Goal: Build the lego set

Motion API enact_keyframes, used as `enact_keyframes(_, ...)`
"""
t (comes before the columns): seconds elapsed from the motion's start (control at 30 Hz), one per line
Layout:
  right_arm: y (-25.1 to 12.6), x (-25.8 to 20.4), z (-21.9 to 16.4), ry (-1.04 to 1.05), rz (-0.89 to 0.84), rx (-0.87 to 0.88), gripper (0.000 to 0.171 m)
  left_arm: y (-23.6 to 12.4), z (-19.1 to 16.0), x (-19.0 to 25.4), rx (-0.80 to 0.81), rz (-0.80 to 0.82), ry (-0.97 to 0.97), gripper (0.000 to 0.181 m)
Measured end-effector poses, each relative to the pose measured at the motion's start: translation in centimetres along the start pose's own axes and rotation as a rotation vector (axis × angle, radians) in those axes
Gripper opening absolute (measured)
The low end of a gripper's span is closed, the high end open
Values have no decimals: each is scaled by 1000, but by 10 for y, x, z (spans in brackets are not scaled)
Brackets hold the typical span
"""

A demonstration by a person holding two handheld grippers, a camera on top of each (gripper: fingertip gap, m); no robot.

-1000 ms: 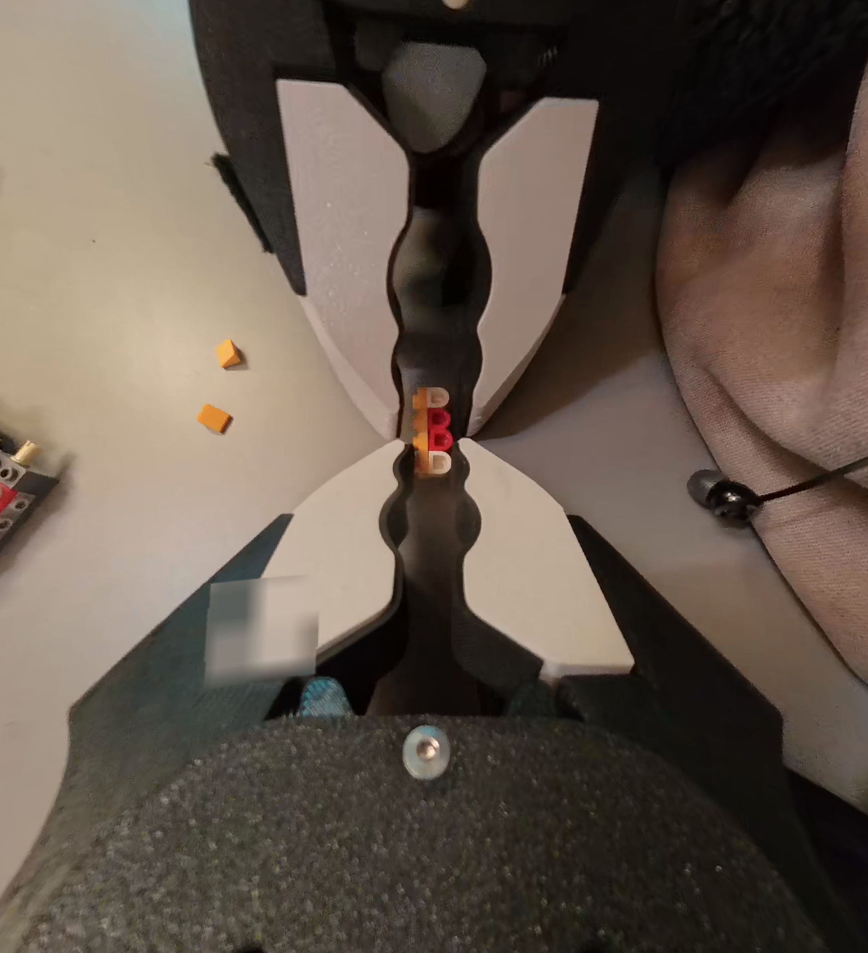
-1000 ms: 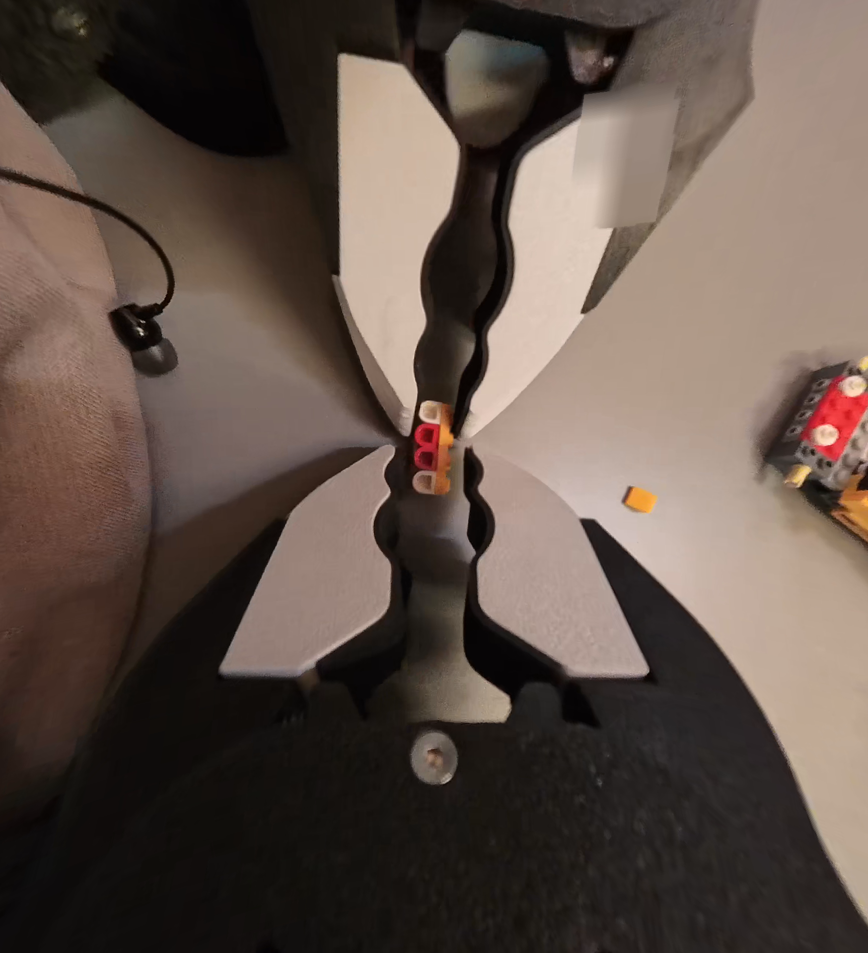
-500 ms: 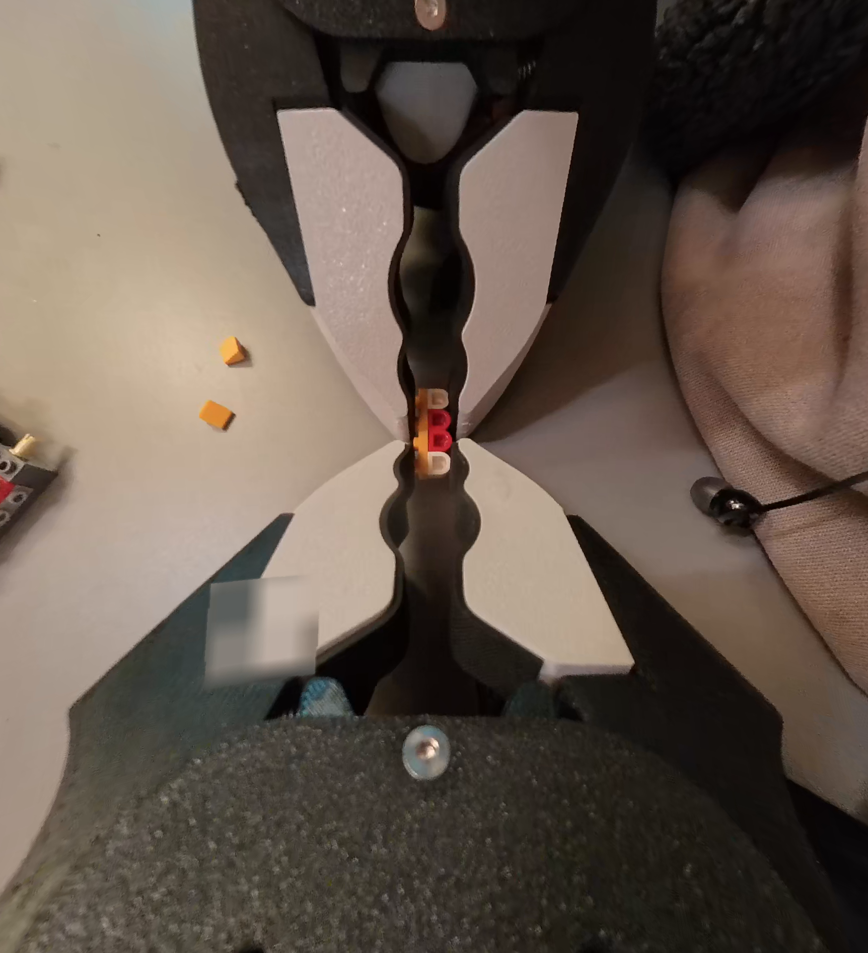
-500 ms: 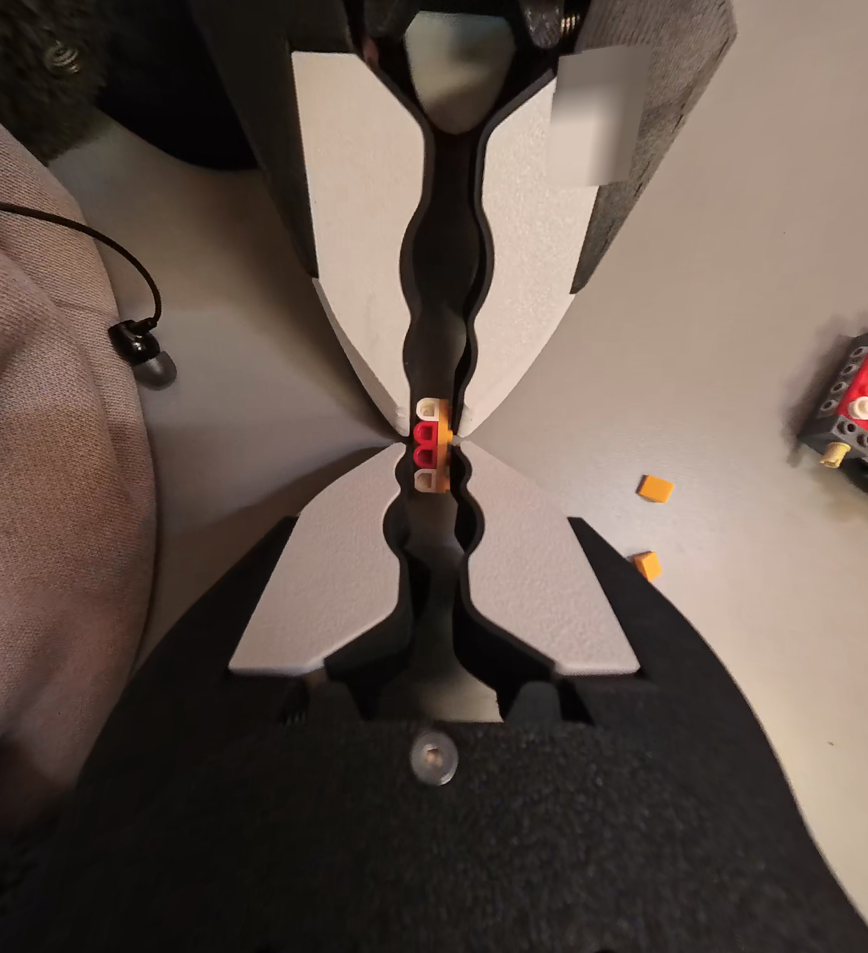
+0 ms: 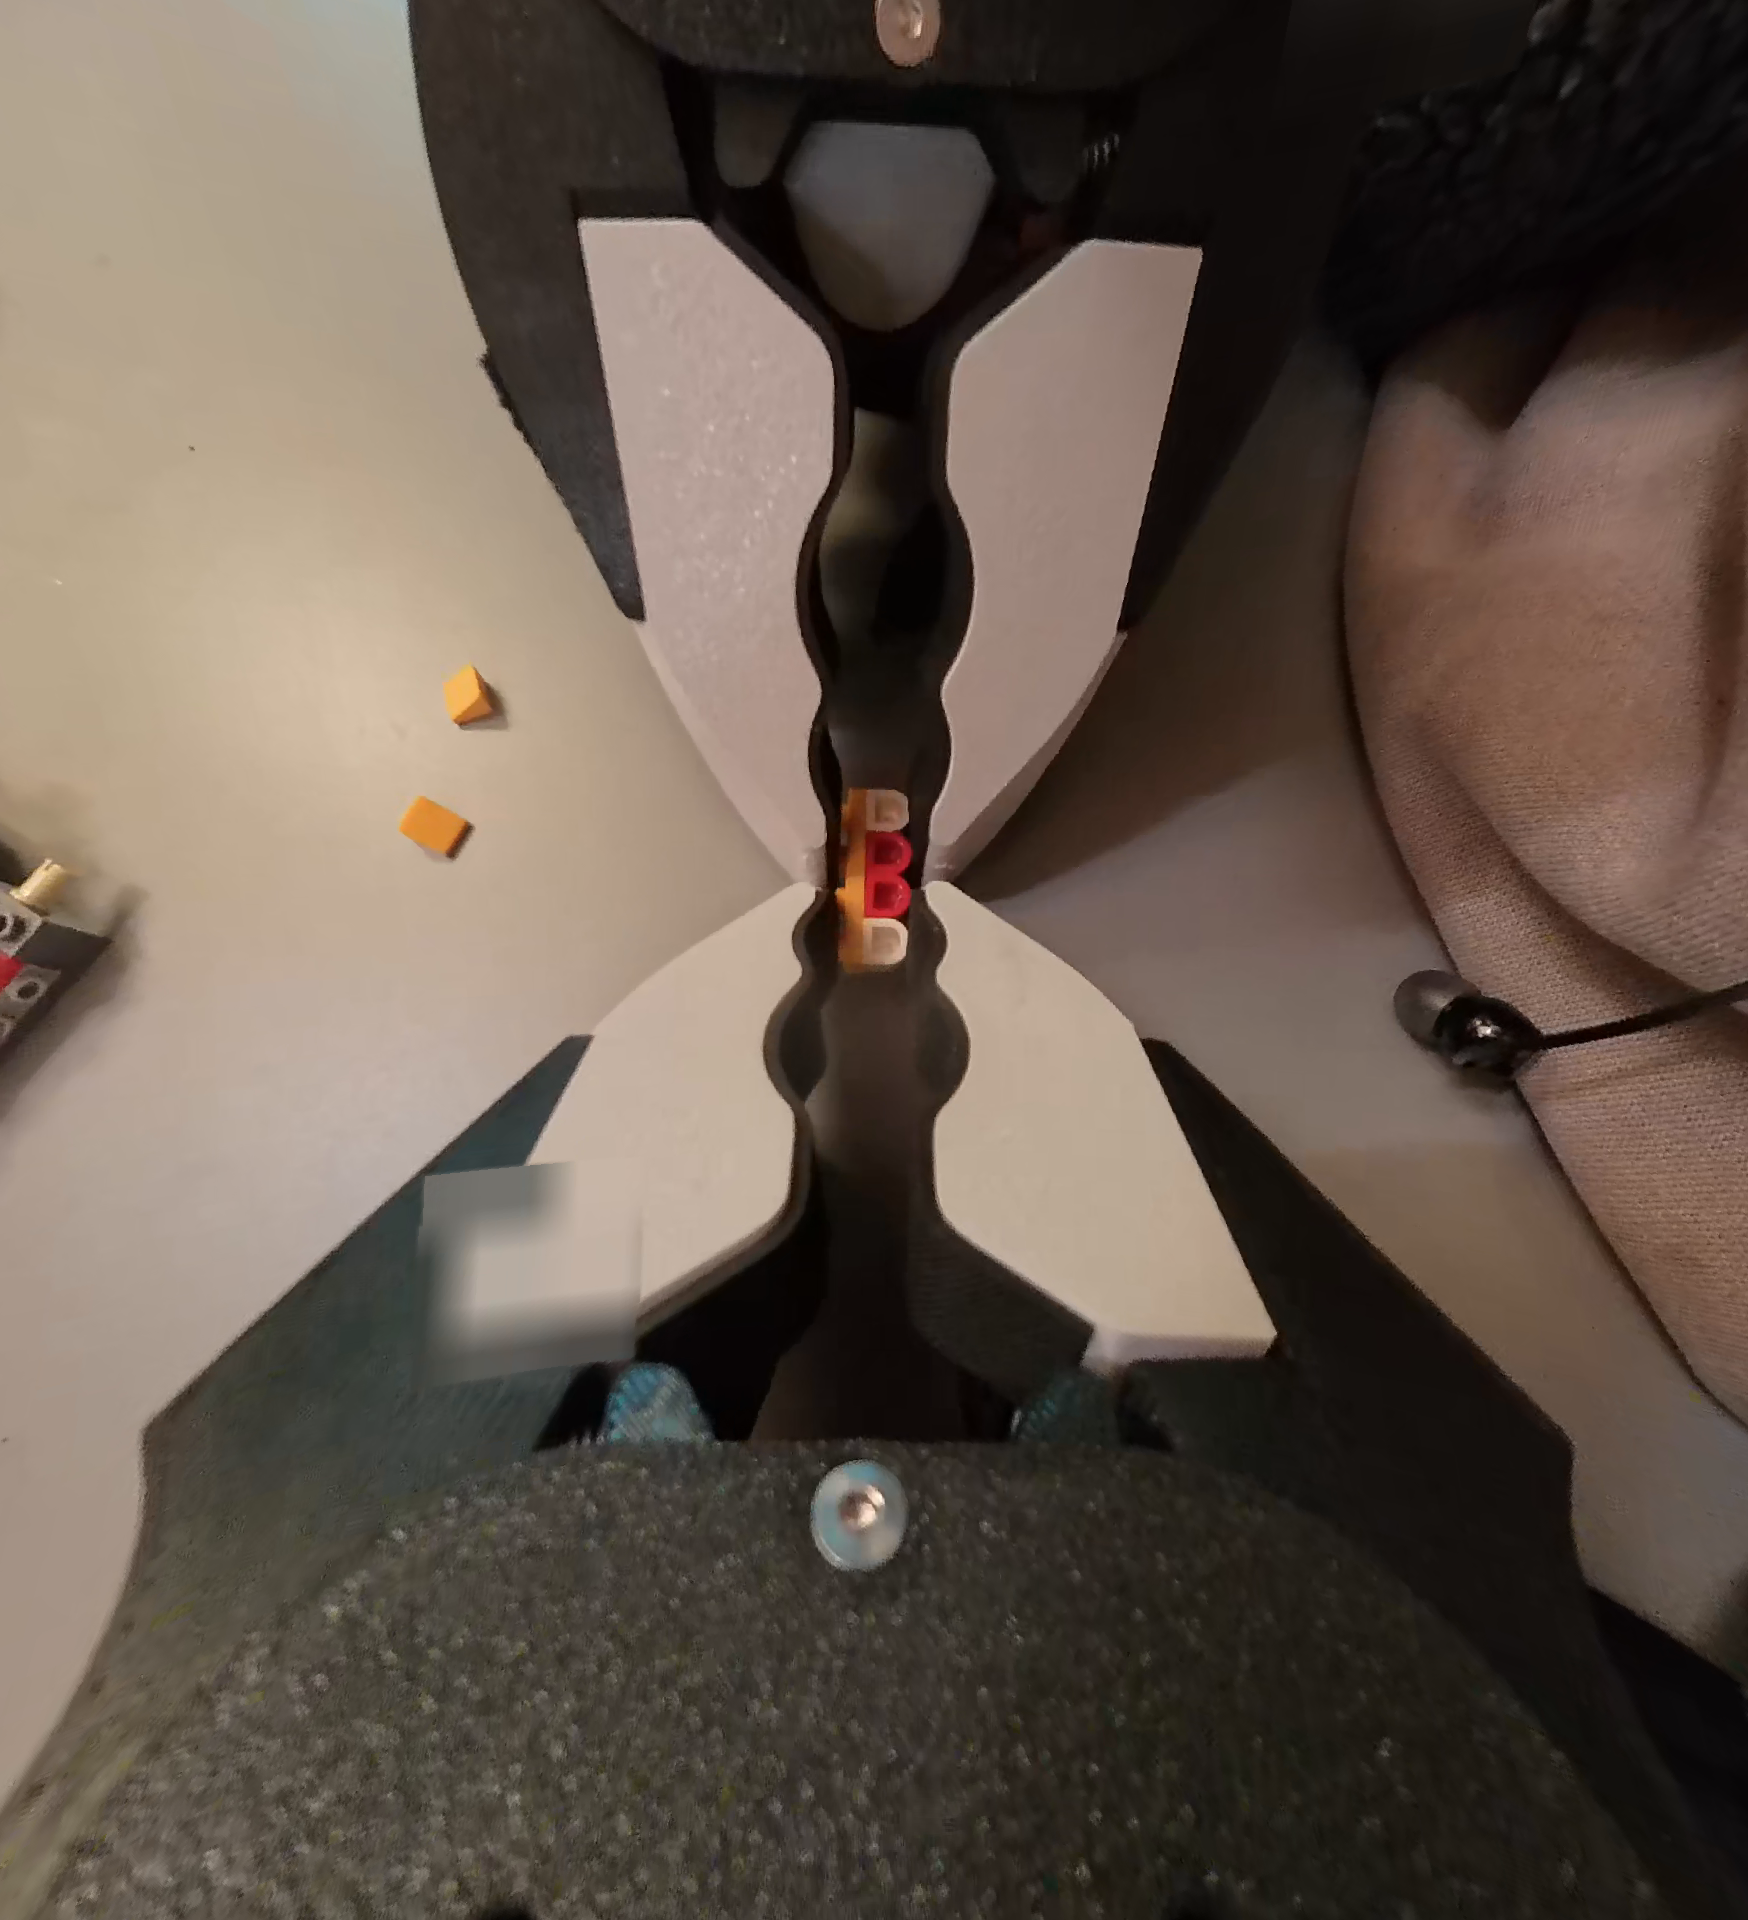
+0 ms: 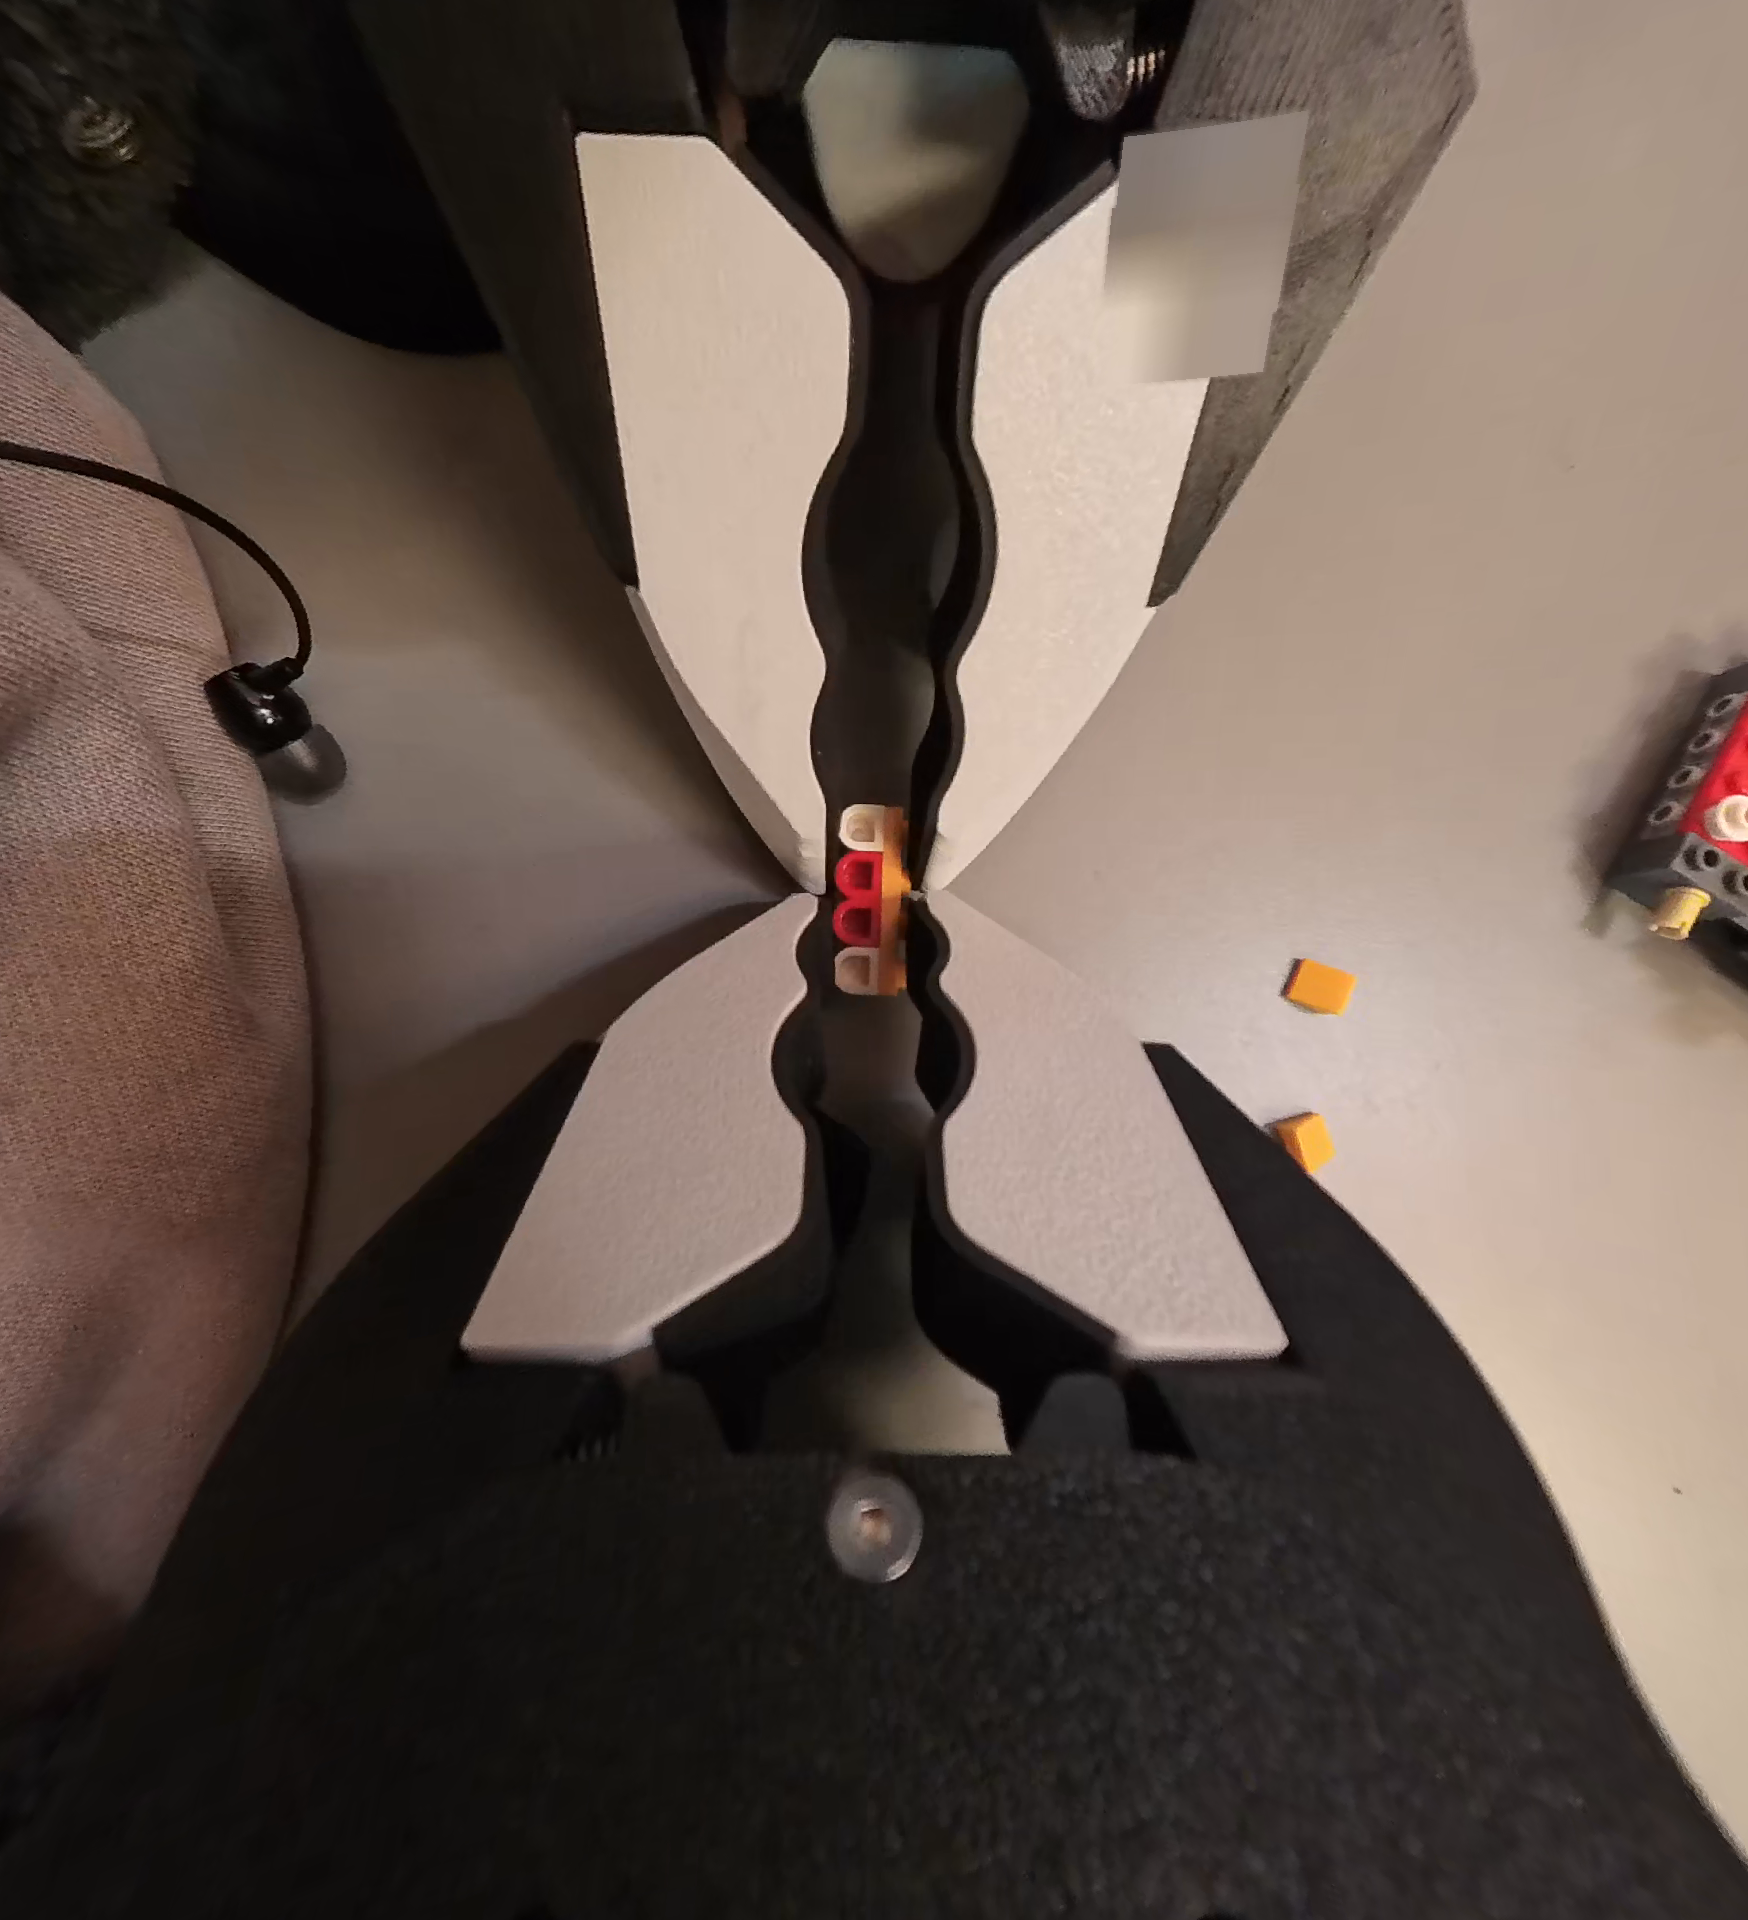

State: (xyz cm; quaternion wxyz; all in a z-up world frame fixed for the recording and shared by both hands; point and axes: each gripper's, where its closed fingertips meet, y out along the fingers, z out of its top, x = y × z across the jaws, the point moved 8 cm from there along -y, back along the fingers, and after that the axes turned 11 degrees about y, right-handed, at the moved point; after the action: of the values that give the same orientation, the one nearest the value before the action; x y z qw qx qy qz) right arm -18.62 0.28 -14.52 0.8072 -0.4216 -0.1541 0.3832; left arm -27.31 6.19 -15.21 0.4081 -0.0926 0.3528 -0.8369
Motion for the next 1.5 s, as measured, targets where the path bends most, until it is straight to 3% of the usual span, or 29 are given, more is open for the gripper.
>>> enact_keyframes(0.23, -1, 0, 0, 27, 19, 0, 13, 0, 0, 0, 7, -4, 4, 14)
enact_keyframes(0.33, -1, 0, -1, 14, 35, -25, 22, -1, -1, -1, 9, -5, -1, 14)
enact_keyframes(0.4, -2, 1, -1, 6, 29, -19, 13, -2, -2, -1, 24, -30, -18, 14)
enact_keyframes(0.6, -2, 3, -1, 32, 55, -7, 13, -3, -2, -3, 34, -47, -50, 14)
enact_keyframes(0.73, -6, 8, 0, 191, 222, 4, 13, -6, -1, -4, 98, -114, -104, 14)
enact_keyframes(0.93, -19, 26, -2, 482, 498, 62, 13, -15, 4, -4, 149, -60, -22, 29)
enact_keyframes(1.23, -23, 30, -1, 678, 736, 126, 13, -22, 13, -6, 248, -44, -48, 16)
enact_keyframes(1.37, -26, 33, 1, 693, 737, 167, 16, -25, 11, -11, 301, -92, -136, 12)
enact_keyframes(1.5, -33, 33, 3, 559, 634, 214, 28, -27, 7, -16, 337, -138, -239, 12)
